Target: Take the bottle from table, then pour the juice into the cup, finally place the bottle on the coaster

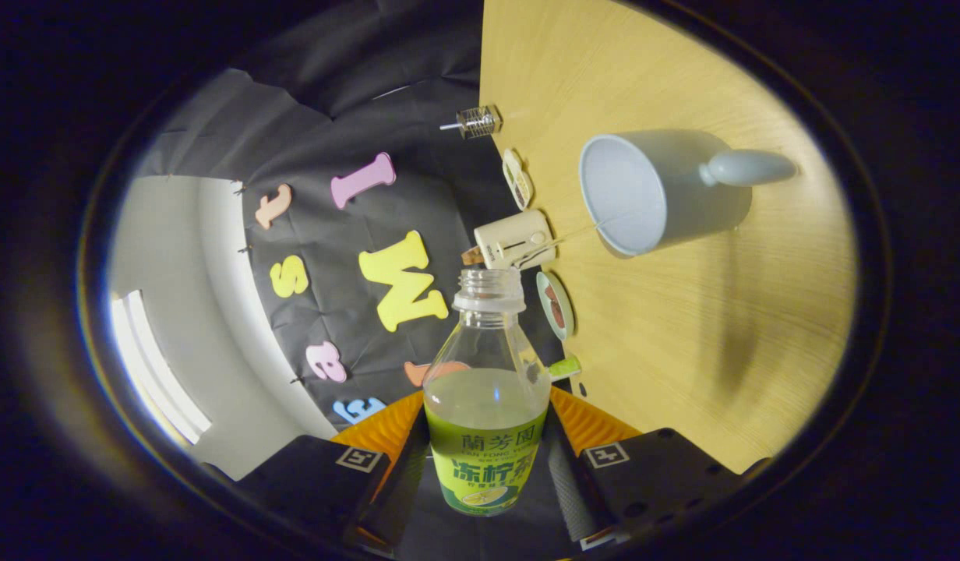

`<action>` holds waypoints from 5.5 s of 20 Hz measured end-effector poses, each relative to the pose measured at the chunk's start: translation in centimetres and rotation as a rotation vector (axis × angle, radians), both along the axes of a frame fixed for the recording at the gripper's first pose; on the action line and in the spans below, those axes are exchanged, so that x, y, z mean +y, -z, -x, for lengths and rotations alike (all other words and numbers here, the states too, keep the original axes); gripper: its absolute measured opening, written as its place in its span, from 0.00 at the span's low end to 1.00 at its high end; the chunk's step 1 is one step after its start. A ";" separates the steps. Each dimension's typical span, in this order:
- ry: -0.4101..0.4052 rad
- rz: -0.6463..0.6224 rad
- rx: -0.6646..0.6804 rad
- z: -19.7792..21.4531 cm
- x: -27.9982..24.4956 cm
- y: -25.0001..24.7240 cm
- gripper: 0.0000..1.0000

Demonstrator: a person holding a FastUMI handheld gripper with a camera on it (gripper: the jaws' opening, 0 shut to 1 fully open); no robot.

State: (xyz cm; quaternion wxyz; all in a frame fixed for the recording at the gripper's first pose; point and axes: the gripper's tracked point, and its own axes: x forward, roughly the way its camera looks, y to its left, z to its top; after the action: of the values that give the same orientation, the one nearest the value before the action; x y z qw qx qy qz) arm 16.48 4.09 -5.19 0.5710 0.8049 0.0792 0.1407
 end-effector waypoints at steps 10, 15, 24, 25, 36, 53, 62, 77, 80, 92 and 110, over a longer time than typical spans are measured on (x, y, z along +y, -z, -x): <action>-0.001 -0.062 -0.012 -0.3 -1.6 -0.9 0.79; -0.018 -0.096 0.005 -0.4 -1.7 -0.9 0.79; -0.053 -0.178 0.026 0.0 -1.6 -0.9 0.80; -0.054 -0.186 0.029 0.0 -1.6 -1.0 0.80; -0.084 -0.290 0.044 0.1 -3.2 -1.7 0.80; -0.120 -0.450 0.042 0.4 -4.7 -2.6 0.80; -0.100 -0.320 0.046 -0.3 -4.3 -2.0 0.81; 0.092 0.380 -0.042 -0.7 -3.2 -0.8 0.80; 0.115 0.522 -0.059 -1.1 -3.0 -0.6 0.80; 0.140 1.246 -0.121 -2.7 -1.5 3.6 0.81; 0.319 1.850 -0.104 -10.1 -2.4 0.7 0.82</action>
State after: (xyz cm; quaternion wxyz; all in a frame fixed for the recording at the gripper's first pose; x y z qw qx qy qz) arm 26.60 1.68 -5.88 0.9992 0.0255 0.0228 -0.0220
